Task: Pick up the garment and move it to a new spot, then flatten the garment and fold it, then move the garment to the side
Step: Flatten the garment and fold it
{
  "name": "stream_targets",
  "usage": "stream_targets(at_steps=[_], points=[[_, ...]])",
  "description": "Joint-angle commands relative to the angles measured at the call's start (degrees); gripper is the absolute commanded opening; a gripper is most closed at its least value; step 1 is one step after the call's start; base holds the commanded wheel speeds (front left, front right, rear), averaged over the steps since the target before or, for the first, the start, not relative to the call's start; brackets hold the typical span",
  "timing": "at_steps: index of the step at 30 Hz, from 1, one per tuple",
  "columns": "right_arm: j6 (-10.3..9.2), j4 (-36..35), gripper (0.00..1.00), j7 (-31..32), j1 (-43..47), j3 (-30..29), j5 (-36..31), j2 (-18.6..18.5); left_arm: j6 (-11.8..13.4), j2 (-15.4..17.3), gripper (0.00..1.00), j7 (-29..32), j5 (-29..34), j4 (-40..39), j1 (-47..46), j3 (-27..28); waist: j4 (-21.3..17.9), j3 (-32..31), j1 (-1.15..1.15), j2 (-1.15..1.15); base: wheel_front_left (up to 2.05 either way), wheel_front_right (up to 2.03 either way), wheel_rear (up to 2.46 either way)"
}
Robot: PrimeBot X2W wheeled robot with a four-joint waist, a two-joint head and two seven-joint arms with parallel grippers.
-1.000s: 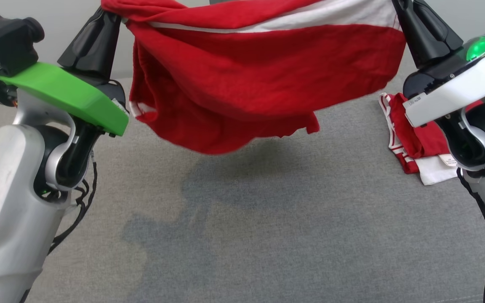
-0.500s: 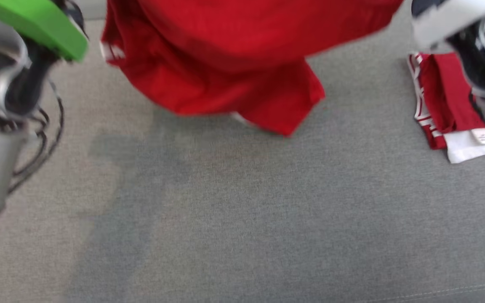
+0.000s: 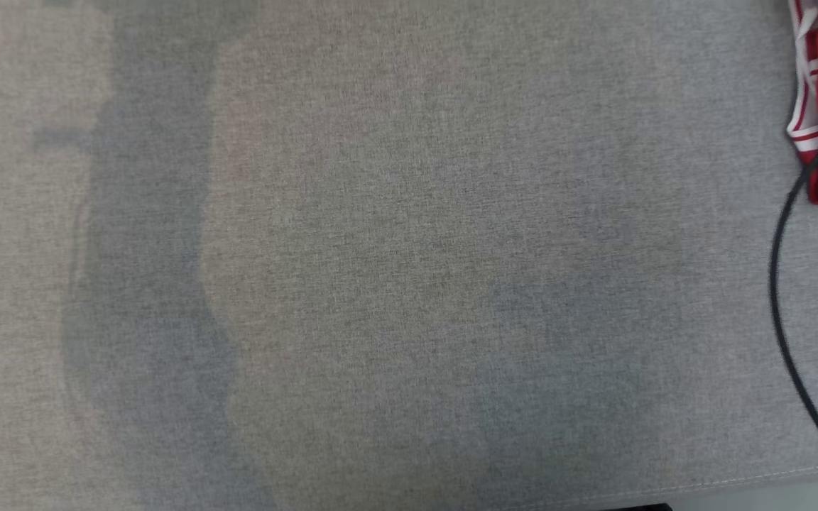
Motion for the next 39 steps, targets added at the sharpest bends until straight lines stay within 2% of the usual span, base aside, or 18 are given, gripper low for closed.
stream_targets(at_steps=[1, 8, 12, 16, 23, 27, 39], points=[[-0.12, 2.0, 0.00, -0.8, 0.8, 0.1, 0.7, 1.2, -0.9, -0.8, 0.00, -1.5, -0.6, 2.1, -0.1, 0.2, -0.1, 3.0, -0.01, 0.00, 0.00, 0.00, 0.00], [-0.10, 10.5, 0.00, -2.2, 9.7, 6.4, 3.9, 2.3, -5.1, -5.6, 0.00, -6.0, -1.5, 11.7, 7.9, -2.2, 1.3, 1.2, -0.01, 0.00, 0.00, 0.00, 0.00], [-0.10, 12.6, 0.00, -2.0, 15.3, 12.2, 7.0, 0.7, -6.0, -5.8, 0.00, -6.9, -0.7, 14.2, 14.9, -4.9, 2.0, -1.0, -0.01, 0.00, 0.00, 0.00, 0.00], [-0.10, 12.7, 0.00, 0.3, 19.9, 17.9, 12.0, -2.2, -6.3, -5.0, 0.00, -6.9, -0.4, 14.1, 22.2, -9.3, 2.6, -4.1, -0.01, 0.00, 0.00, 0.00, 0.00], [-0.11, 9.7, 0.00, 6.6, 27.2, 27.6, 20.4, -7.5, -6.3, 0.2, 0.00, -6.7, 0.0, 9.2, 33.8, -21.1, 3.5, -10.7, -0.01, 0.00, 0.00, 0.00, 0.00], [-0.11, 7.2, 0.00, 9.1, 30.9, 32.2, 25.2, -11.2, -6.2, 2.4, 0.00, -7.0, 0.2, 6.9, 38.0, -25.9, 4.1, -14.6, -0.01, 0.00, 0.00, 0.00, 0.00], [-0.11, -4.3, 0.00, 18.8, 40.6, 43.7, 38.9, -20.7, -6.2, 6.6, 0.00, -7.5, 0.5, 0.0, 49.1, -34.1, 4.5, -25.9, -0.01, 0.00, 0.00, 0.00, 0.00]])
